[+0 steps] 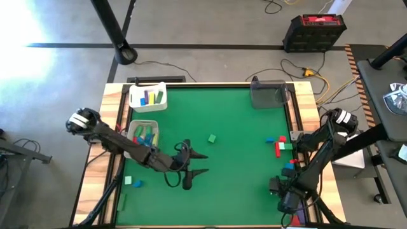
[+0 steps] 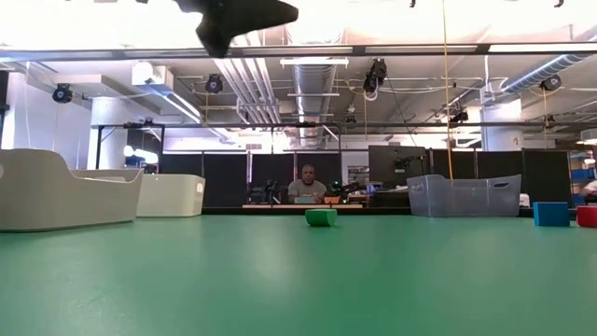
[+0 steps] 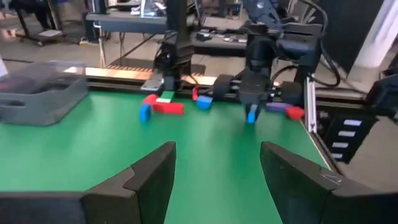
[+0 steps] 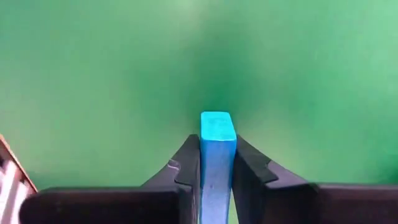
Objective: Sort blocks by size
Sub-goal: Put the blue rectangular block into the white bin
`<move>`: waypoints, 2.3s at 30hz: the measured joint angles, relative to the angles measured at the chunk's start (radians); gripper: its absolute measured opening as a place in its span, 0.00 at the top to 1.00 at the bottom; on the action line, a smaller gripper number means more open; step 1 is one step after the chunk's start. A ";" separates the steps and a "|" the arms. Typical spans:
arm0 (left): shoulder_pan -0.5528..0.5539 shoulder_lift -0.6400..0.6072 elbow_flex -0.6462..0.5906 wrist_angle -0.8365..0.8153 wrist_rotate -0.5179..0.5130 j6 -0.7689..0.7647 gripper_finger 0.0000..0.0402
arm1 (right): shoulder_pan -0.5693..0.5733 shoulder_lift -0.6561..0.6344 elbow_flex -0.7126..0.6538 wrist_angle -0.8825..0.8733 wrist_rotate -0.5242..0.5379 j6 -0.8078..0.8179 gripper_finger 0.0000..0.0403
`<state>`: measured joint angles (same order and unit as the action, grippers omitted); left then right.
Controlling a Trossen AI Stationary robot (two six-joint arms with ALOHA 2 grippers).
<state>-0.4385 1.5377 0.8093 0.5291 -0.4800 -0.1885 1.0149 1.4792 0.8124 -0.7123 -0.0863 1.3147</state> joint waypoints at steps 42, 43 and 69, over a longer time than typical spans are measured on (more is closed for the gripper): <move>-0.010 0.481 0.516 0.105 0.004 0.360 0.87 | -0.259 -0.138 0.214 0.631 0.880 -1.196 0.87; -0.010 0.476 0.512 0.098 0.008 0.355 0.90 | -0.259 -0.138 0.213 0.630 0.880 -1.191 0.86; 0.381 -0.368 0.128 -1.424 -0.179 -0.671 0.91 | -0.268 -0.136 0.089 0.381 0.956 -0.853 0.38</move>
<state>-0.0576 1.1696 0.9376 -0.8948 -0.6585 -0.8597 0.7471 1.3430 0.9010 -0.3317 0.8692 0.4618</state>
